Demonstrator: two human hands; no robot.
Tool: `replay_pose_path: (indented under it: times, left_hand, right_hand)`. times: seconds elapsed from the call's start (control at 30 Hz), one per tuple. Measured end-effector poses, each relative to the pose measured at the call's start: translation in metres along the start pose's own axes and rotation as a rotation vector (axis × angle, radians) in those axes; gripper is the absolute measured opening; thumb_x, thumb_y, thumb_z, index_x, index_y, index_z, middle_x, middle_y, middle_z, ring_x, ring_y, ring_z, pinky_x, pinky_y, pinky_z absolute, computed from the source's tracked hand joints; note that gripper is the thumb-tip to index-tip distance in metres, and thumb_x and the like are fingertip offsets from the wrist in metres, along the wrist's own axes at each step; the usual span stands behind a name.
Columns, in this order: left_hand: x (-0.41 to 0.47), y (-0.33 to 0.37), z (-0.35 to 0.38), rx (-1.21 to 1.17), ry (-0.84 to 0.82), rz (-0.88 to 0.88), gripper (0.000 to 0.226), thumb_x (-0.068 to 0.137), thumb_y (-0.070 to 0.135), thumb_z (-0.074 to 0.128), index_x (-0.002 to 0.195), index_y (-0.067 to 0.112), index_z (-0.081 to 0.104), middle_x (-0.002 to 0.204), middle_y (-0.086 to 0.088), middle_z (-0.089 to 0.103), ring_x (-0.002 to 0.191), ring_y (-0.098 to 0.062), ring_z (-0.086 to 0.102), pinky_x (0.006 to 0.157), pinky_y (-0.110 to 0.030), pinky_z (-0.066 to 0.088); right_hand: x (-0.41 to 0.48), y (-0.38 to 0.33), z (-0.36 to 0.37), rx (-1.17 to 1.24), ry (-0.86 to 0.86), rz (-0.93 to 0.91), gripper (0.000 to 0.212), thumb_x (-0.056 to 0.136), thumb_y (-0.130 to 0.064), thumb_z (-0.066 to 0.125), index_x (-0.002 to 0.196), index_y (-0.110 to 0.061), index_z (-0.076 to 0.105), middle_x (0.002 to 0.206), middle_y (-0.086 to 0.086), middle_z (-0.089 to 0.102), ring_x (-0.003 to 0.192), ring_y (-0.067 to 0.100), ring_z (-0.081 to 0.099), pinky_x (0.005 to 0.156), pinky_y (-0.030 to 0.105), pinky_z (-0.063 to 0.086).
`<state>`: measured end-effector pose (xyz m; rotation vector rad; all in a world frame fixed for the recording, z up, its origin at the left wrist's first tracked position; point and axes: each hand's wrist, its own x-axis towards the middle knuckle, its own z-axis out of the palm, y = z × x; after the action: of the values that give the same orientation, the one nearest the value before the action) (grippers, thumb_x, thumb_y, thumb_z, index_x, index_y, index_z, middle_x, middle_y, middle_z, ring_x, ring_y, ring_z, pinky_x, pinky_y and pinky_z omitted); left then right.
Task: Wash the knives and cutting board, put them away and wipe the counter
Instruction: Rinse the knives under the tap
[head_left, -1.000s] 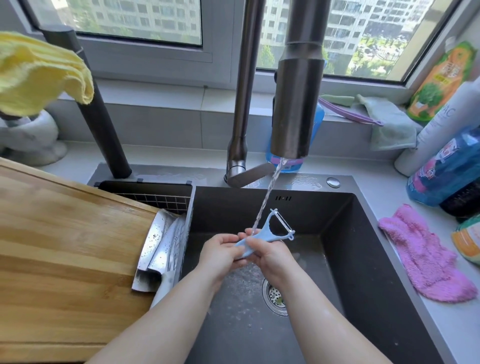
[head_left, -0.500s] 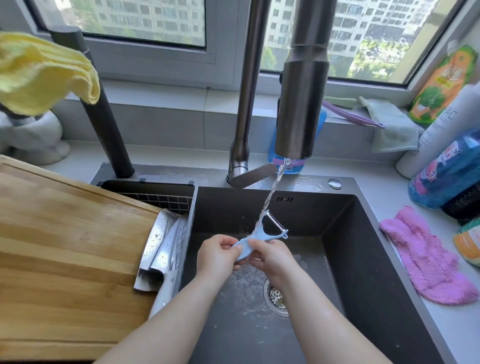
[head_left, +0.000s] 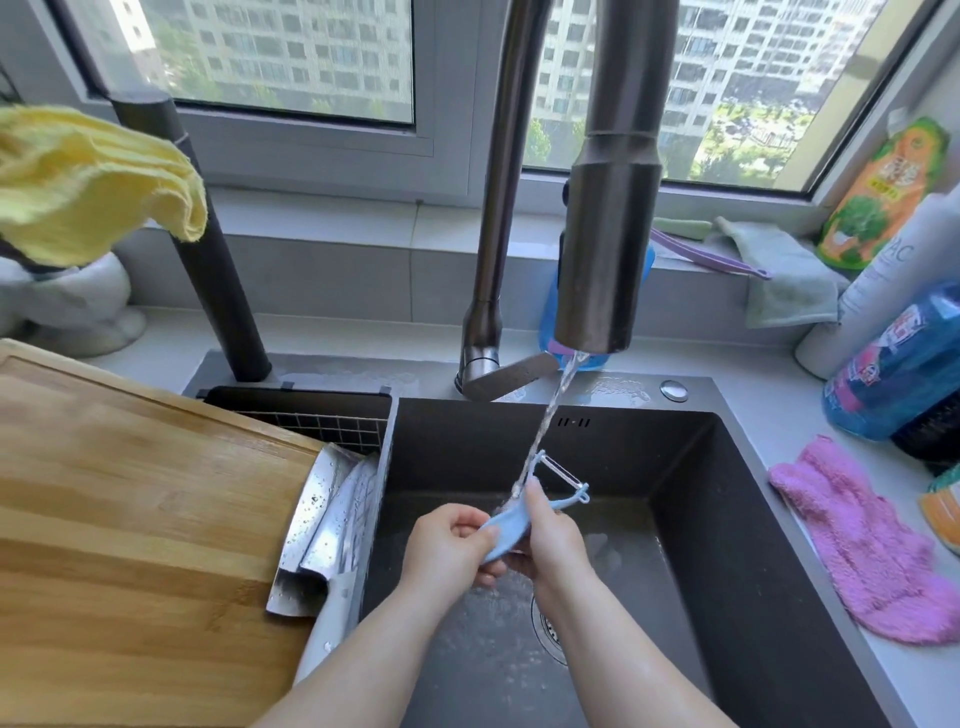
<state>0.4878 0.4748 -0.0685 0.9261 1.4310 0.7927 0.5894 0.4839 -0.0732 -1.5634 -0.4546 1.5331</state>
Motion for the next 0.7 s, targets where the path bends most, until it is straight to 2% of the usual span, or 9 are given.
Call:
replay_pose_path:
  times: [0.1,0.13,0.23,0.3,0.37,0.47,0.57,0.63,0.7]
  left_hand:
    - [-0.003,0.000,0.002,-0.053,-0.028,-0.088,0.018,0.094,0.014,0.046,0.086,0.004,0.058,0.067,-0.011,0.062,0.041,-0.011,0.057,0.042,-0.021,0.049]
    - [-0.002,0.000,0.002,-0.071,-0.025,-0.097,0.021,0.094,0.016,0.045,0.091,0.002,0.060,0.067,-0.011,0.062,0.043,-0.011,0.057,0.043,-0.021,0.048]
    - [-0.002,0.006,0.001,-0.159,-0.043,-0.106,0.022,0.094,0.015,0.047,0.096,0.000,0.063,0.068,-0.009,0.064,0.047,-0.007,0.059,0.046,-0.018,0.049]
    - [-0.005,0.011,0.000,-0.189,-0.041,-0.107,0.017,0.093,0.013,0.049,0.095,0.004,0.063,0.072,-0.008,0.066,0.050,-0.006,0.062,0.049,-0.018,0.051]
    - [-0.009,0.013,-0.003,-0.214,-0.013,-0.082,0.013,0.091,0.009,0.051,0.095,0.007,0.063,0.071,-0.006,0.066,0.051,-0.005,0.063,0.049,-0.016,0.051]
    - [-0.016,0.015,-0.013,-0.189,0.088,0.010,0.013,0.089,0.003,0.053,0.091,0.012,0.063,0.070,-0.005,0.065,0.054,-0.007,0.062,0.047,-0.014,0.050]
    - [-0.024,0.018,-0.036,-0.097,0.226,0.130,0.015,0.087,0.001,0.055,0.091,0.013,0.061,0.069,-0.003,0.062,0.058,-0.012,0.059,0.045,-0.010,0.048]
    - [-0.030,0.018,-0.055,-0.040,0.304,0.213,0.014,0.087,0.003,0.056,0.094,0.011,0.063,0.067,-0.004,0.062,0.060,-0.014,0.060,0.048,-0.012,0.050]
    - [-0.041,0.019,-0.075,-0.022,0.366,0.271,0.012,0.087,0.005,0.057,0.089,0.015,0.064,0.066,-0.004,0.062,0.061,-0.014,0.061,0.049,-0.012,0.050]
  right_hand:
    - [-0.010,0.001,0.004,0.007,-0.244,-0.025,0.007,0.092,-0.005,0.048,0.088,-0.009,0.053,0.066,0.009,0.055,0.043,0.015,0.050,0.037,0.019,0.038]
    - [-0.011,0.001,0.004,-0.006,-0.279,-0.041,0.012,0.091,0.000,0.047,0.093,-0.009,0.054,0.069,0.010,0.056,0.044,0.014,0.052,0.038,0.020,0.039]
    - [-0.009,-0.005,0.004,-0.023,-0.182,-0.088,0.014,0.094,-0.006,0.045,0.092,-0.007,0.059,0.070,0.009,0.059,0.050,0.013,0.057,0.046,0.021,0.046]
    - [-0.007,-0.011,0.004,-0.034,-0.134,-0.084,0.028,0.098,-0.019,0.040,0.084,-0.007,0.062,0.069,0.009,0.063,0.056,0.016,0.058,0.052,0.023,0.047]
    - [-0.008,-0.013,0.004,-0.026,-0.133,-0.080,0.036,0.099,-0.025,0.036,0.082,-0.007,0.063,0.066,0.007,0.067,0.056,0.016,0.061,0.052,0.024,0.046]
    - [-0.015,-0.012,0.001,-0.018,-0.124,-0.095,0.025,0.098,-0.022,0.041,0.090,-0.007,0.061,0.075,0.006,0.064,0.062,0.017,0.057,0.058,0.026,0.049]
    - [-0.022,-0.010,-0.004,0.045,-0.087,-0.070,0.020,0.096,-0.019,0.045,0.085,-0.011,0.059,0.078,0.005,0.061,0.063,0.016,0.051,0.061,0.027,0.045]
    - [-0.029,-0.007,-0.004,-0.011,-0.105,-0.042,0.017,0.095,-0.018,0.047,0.085,-0.011,0.059,0.082,0.005,0.063,0.065,0.017,0.053,0.061,0.027,0.046]
    - [-0.036,-0.001,0.001,-0.108,-0.129,-0.023,0.014,0.095,-0.015,0.048,0.084,-0.011,0.057,0.082,0.005,0.063,0.065,0.017,0.054,0.060,0.026,0.046]
